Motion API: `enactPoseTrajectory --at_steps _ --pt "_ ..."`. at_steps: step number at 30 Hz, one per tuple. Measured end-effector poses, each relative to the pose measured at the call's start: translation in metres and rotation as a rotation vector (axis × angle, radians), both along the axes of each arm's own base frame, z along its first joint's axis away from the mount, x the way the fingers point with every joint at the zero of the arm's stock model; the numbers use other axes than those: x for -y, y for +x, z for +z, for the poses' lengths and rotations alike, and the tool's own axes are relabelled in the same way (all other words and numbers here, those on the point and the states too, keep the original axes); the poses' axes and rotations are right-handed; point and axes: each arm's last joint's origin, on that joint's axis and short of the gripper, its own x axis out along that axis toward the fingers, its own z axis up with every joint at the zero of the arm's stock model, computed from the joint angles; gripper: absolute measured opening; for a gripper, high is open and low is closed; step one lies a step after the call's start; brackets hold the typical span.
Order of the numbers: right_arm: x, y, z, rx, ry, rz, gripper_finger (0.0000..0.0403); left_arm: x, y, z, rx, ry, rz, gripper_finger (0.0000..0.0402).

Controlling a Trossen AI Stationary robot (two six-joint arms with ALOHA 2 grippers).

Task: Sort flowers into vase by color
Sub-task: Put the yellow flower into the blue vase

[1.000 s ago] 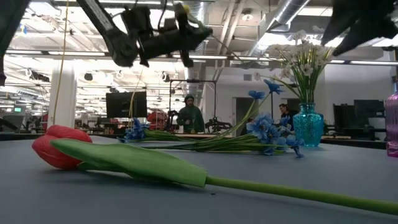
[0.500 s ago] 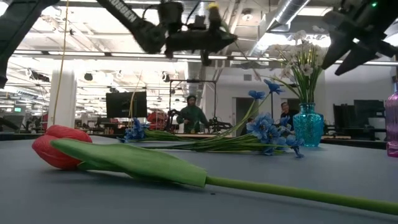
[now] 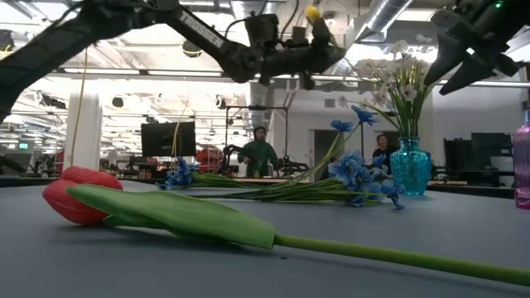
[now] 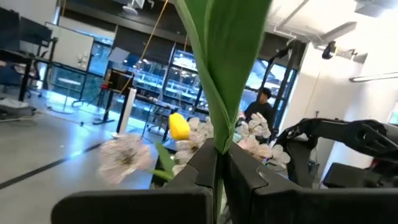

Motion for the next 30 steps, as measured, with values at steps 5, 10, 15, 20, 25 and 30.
enactPoseTrajectory --at_steps 5,10,15,20,25,30 --pt "0.0 0.0 0.0 -0.001 0.001 0.002 0.0255 -0.001 0.019 -0.007 0.024 -0.003 -0.015 0.0" --pt "0.0 0.0 0.0 -0.001 0.002 0.003 0.0255 0.0 0.031 -0.015 0.03 -0.007 -0.013 0.0" --pt "0.0 0.0 0.0 -0.002 0.002 0.003 0.0255 0.006 0.036 -0.018 -0.012 0.034 0.057 0.0" --pt "0.0 0.001 0.0 0.01 0.004 0.004 0.0255 0.014 0.04 -0.019 -0.026 0.072 0.058 0.0" --pt "-0.001 0.003 0.003 0.017 0.013 0.037 0.0255 0.021 0.043 -0.02 -0.044 0.104 0.112 0.0" --pt "-0.001 0.002 0.017 0.054 0.02 0.051 0.0255 0.018 0.045 -0.029 -0.012 0.077 0.106 0.0"
